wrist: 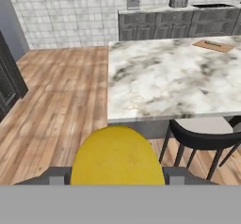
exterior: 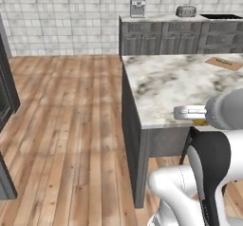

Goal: Retrieve a lemon from the fridge and place it on the cutting board with the fish.

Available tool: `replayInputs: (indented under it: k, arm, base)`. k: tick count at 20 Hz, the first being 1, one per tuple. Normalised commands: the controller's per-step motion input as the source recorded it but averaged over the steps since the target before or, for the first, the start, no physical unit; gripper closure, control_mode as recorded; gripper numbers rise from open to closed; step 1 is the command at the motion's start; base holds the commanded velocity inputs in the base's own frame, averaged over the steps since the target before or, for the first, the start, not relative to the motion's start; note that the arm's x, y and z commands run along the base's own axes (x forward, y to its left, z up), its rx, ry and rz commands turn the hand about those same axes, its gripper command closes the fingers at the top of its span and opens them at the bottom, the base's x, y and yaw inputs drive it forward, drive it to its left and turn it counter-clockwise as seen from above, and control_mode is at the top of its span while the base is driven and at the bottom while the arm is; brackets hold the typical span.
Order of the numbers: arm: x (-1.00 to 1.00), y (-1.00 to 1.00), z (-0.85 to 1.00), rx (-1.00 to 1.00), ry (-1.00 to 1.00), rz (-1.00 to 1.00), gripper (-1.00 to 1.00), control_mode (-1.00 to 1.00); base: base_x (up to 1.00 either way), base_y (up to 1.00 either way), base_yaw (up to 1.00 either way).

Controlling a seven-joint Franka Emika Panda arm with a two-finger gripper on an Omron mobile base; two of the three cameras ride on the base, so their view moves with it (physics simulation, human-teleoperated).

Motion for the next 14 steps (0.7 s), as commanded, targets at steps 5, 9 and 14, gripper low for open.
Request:
replayInputs:
  k: [5,9,14]
  arm:
    - [0.0,0.0,0.0,0.0,0.0,0.0,1.0,1.0]
    - [0.0,0.0,0.0,0.0,0.0,0.0,1.0,1.0]
    - [0.0,0.0,0.0,0.0,0.0,0.0,1.0,1.0]
  base:
    - [0.01,0.22,-0.04]
    - [0.11,0.45,0.0]
    - [0.19,0.19,0.0]
